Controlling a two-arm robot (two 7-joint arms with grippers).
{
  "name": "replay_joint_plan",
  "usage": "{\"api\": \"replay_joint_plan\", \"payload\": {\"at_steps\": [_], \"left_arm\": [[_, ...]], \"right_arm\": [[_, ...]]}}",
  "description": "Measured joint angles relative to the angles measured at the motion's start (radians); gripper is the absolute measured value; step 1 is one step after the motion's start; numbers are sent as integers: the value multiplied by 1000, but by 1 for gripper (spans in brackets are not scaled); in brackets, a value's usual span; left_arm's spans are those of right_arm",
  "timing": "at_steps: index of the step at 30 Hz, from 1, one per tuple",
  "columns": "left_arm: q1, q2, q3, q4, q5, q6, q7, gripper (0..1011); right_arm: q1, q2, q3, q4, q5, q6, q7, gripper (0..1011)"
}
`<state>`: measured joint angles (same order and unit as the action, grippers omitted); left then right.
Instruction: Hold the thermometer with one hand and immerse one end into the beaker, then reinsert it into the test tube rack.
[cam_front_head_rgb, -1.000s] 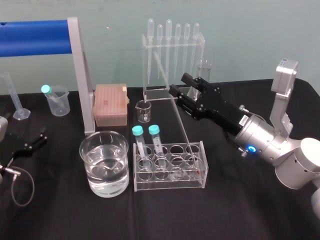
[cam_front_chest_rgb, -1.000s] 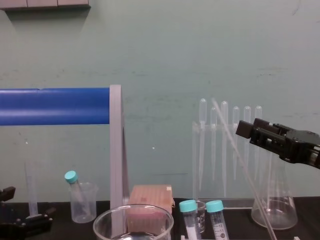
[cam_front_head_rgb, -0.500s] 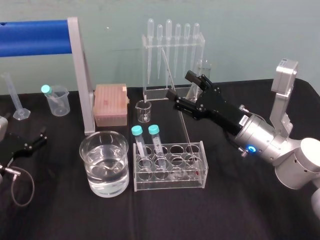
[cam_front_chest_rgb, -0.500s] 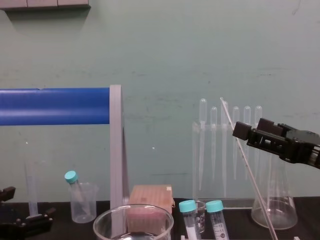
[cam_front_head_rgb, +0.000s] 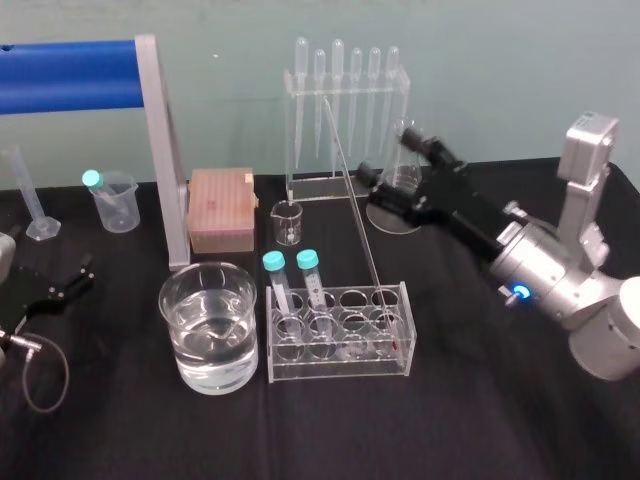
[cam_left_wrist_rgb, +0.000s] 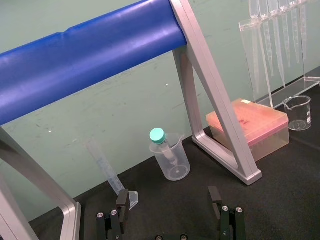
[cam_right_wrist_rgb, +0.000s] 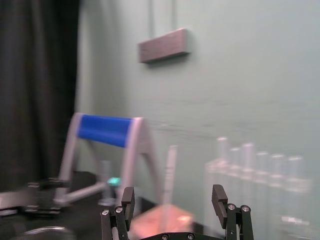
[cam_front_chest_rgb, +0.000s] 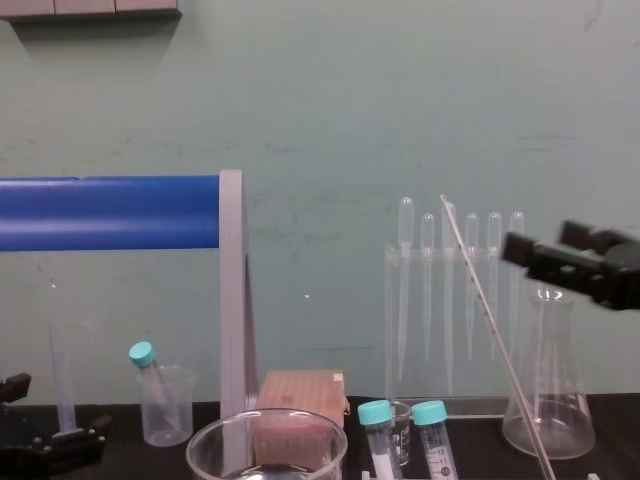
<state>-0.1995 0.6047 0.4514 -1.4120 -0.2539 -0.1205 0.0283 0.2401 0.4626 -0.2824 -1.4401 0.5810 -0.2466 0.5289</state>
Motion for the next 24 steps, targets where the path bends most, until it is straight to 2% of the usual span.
{"api": "replay_joint_plan", "payload": {"at_steps": [2, 3, 5, 6, 10, 12, 18, 24], "left_arm": [[0, 0, 0, 0, 0, 0, 0, 1008], [0, 0, 0, 0, 0, 0, 0, 1008], [0, 0, 0, 0, 0, 0, 0, 1008], [0, 0, 0, 0, 0, 0, 0, 1008], [0, 0, 0, 0, 0, 0, 0, 1008], [0, 0, 0, 0, 0, 0, 0, 1008], [0, 0, 0, 0, 0, 0, 0, 1008], [0, 0, 0, 0, 0, 0, 0, 1008]], "right_arm": [[-22, 11, 18, -35, -42, 3, -63, 1003], [-47, 23, 39, -69, -81, 15, -124, 1003], [-74, 33, 61, -99, -121, 34, -190, 1003], [-96, 40, 80, -124, -156, 53, -246, 1003], [-150, 45, 122, -165, -219, 111, -359, 1003], [-169, 41, 136, -169, -236, 134, -393, 1003], [-190, 16, 144, -140, -251, 166, -417, 1003], [-188, -21, 144, -80, -239, 170, -396, 1003]]}}
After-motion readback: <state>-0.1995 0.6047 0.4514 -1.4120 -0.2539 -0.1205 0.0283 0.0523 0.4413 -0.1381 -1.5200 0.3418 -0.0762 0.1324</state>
